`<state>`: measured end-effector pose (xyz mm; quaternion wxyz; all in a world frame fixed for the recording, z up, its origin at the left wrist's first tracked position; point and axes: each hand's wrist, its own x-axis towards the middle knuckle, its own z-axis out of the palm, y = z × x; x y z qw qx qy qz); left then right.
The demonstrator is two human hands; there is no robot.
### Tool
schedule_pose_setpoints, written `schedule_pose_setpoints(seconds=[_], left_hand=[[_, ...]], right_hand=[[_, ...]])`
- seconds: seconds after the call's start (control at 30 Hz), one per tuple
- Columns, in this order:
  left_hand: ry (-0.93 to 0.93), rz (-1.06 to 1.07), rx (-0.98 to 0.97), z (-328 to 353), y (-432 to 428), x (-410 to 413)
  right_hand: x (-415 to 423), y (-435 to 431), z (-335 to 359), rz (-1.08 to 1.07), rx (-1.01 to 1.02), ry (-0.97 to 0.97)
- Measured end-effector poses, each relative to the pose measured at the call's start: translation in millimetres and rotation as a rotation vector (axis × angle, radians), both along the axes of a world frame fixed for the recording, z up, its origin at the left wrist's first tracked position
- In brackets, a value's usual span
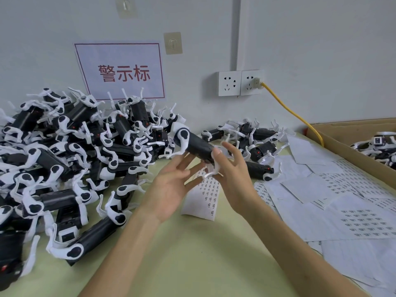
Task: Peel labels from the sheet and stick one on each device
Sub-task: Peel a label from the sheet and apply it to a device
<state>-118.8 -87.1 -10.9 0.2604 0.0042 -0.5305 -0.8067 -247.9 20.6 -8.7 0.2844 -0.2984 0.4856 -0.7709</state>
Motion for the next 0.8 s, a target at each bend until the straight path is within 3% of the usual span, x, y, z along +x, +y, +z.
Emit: schedule_pose_setpoints(seconds=[0.13,0.3,0.43,0.57,0.63,0.73,0.8], left_hand=[[0.009,0.034,0.144,1,4,-1],[-0.045,-0.035,0.305,5,1,2],[-0.307,0.009,0.183,7,2,8],[-0.415,-0.157,-0.068,10,-2,16],[-0.424,-0.109,-0.104,6,-5,14],[-0.410,0.074,-0.083,-1,-6,5],[-0.357,0.177,0.006,-6,-3,-3]], right_hand=[[-4,3,8,0.128,-0.101,-0.249],[-10,7,10,0.127,-0.085,-0.181],[-8,6,7,0.126,0.050,-0.004],[-6,6,5,0.184,0.044,0.118],[-5,6,5,0.068,0.044,0.249],[-8,7,3,-0.305,0.032,0.565],[-12,8,3,-0.357,0.001,0.621]])
